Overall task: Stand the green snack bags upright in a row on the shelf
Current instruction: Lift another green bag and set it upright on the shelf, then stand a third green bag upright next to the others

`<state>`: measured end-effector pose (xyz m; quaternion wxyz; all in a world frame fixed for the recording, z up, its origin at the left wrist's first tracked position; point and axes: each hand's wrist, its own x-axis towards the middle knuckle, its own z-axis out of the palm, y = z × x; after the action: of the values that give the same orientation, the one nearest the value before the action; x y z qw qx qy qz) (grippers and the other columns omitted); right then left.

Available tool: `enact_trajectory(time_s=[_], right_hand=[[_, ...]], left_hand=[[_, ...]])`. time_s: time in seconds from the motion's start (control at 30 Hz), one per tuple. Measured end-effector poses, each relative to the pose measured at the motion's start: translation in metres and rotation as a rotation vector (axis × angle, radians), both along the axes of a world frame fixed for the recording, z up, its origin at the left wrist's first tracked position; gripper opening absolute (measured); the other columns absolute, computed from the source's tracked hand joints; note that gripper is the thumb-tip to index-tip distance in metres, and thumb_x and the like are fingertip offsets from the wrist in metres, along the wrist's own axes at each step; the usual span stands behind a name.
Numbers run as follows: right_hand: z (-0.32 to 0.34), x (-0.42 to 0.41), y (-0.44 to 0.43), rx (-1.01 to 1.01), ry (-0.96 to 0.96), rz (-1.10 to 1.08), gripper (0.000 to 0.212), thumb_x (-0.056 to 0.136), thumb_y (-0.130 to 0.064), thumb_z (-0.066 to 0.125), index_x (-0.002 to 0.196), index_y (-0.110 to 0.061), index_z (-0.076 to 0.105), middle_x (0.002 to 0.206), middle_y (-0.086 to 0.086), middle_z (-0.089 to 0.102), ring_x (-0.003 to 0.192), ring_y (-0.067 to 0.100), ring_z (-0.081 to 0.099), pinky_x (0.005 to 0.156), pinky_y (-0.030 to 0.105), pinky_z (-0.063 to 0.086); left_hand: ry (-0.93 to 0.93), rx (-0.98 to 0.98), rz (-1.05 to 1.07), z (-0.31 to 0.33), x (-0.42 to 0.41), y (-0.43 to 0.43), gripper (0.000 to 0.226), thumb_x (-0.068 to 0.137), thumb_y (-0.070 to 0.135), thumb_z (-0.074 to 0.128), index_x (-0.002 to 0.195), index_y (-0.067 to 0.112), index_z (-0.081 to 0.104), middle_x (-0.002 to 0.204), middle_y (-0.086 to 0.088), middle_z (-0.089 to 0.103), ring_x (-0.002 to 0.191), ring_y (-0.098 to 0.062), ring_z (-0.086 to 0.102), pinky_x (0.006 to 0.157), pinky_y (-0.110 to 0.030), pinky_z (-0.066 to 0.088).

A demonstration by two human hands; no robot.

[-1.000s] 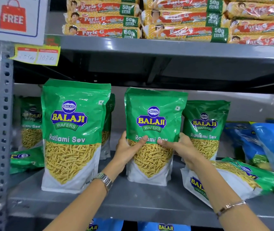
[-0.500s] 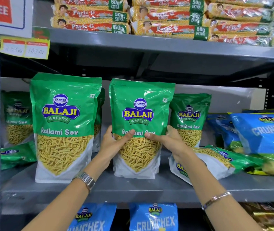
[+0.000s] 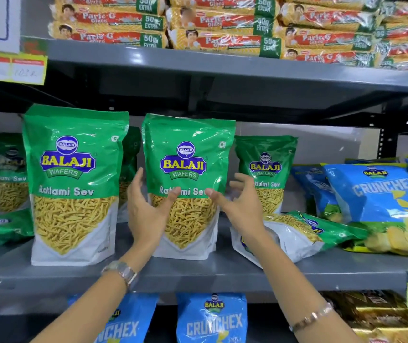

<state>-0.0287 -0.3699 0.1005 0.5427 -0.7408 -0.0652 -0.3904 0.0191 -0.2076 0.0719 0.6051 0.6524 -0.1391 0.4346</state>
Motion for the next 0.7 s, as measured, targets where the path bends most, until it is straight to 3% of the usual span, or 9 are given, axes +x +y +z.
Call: enact_trajectory(time_s=[0.07,0.13,0.2,0.27,0.37,0.47,0.57,0.7], right_hand=[[-0.001,-0.016,-0.017,0.012,-0.094,-0.104,0.071,0.065,-0.042,0.079,0.124,-0.020,0.045,0.114,-0.006,0.054,0.105,0.009,0.051,0.083,0.023,0.038],[-0.005,-0.033,-0.039,-0.065,-0.203,-0.358,0.064,0.069,-0.049,0.073,0.122,-0.022,0.050,0.119,-0.003,0.058,0.112,0.015,0.050,0.086,0.030,0.039],[-0.011,-0.044,-0.066,-0.176,-0.201,-0.638,0.066,0.070,-0.056,0.068,0.123,-0.018,0.052,0.123,0.005,0.058,0.117,0.026,0.048,0.090,0.040,0.040],[-0.022,-0.048,-0.096,-0.187,-0.004,-0.775,0.080,0.069,-0.059,0.066,0.131,-0.012,0.046,0.130,0.016,0.051,0.121,0.036,0.044,0.094,0.047,0.038],[-0.040,-0.047,-0.130,-0.043,0.322,-0.788,0.096,0.068,-0.064,0.064,0.141,-0.010,0.031,0.140,0.028,0.036,0.127,0.043,0.035,0.099,0.051,0.035],[-0.056,-0.042,-0.151,0.143,0.460,-0.699,0.103,0.067,-0.067,0.063,0.144,-0.012,0.021,0.142,0.030,0.027,0.130,0.045,0.031,0.104,0.050,0.030],[-0.061,-0.031,-0.163,0.284,0.474,-0.586,0.107,0.066,-0.061,0.069,0.145,-0.010,0.018,0.142,0.027,0.028,0.129,0.043,0.033,0.103,0.048,0.032],[-0.059,-0.012,-0.171,0.466,0.332,-0.348,0.098,0.063,-0.034,0.083,0.140,-0.006,0.029,0.137,0.019,0.047,0.125,0.034,0.044,0.104,0.046,0.037]], left_hand=[[-0.255,0.038,0.078,0.001,-0.017,-0.021,0.067,0.072,0.047,0.069,0.128,0.028,0.038,0.127,0.011,0.045,0.119,-0.005,0.042,0.097,-0.026,0.037],[-0.404,0.120,-0.076,0.002,-0.029,-0.050,0.047,0.078,0.040,0.066,0.119,0.032,0.045,0.118,0.018,0.049,0.113,-0.001,0.047,0.093,-0.018,0.039],[-0.338,0.225,-0.356,0.008,-0.036,-0.082,0.036,0.080,0.041,0.062,0.113,0.041,0.047,0.117,0.020,0.052,0.111,0.001,0.051,0.089,-0.015,0.044],[-0.169,0.387,-0.523,0.014,-0.034,-0.113,0.033,0.083,0.038,0.059,0.114,0.038,0.047,0.119,0.013,0.054,0.115,-0.003,0.051,0.093,-0.020,0.045],[0.110,0.676,-0.427,0.021,-0.013,-0.145,0.050,0.086,0.042,0.054,0.129,0.018,0.042,0.133,-0.004,0.045,0.126,-0.020,0.042,0.104,-0.032,0.034],[0.362,0.896,-0.414,0.017,0.000,-0.152,0.066,0.084,0.057,0.044,0.134,0.014,0.037,0.144,-0.010,0.039,0.130,-0.024,0.038,0.103,-0.028,0.028],[0.456,0.919,-0.455,0.007,-0.001,-0.148,0.064,0.086,0.058,0.039,0.134,0.017,0.040,0.146,-0.008,0.037,0.132,-0.022,0.034,0.092,-0.024,0.025],[0.390,0.862,-0.432,-0.001,-0.011,-0.139,0.059,0.085,0.060,0.039,0.133,0.026,0.042,0.146,-0.005,0.038,0.134,-0.020,0.032,0.096,-0.024,0.024]])
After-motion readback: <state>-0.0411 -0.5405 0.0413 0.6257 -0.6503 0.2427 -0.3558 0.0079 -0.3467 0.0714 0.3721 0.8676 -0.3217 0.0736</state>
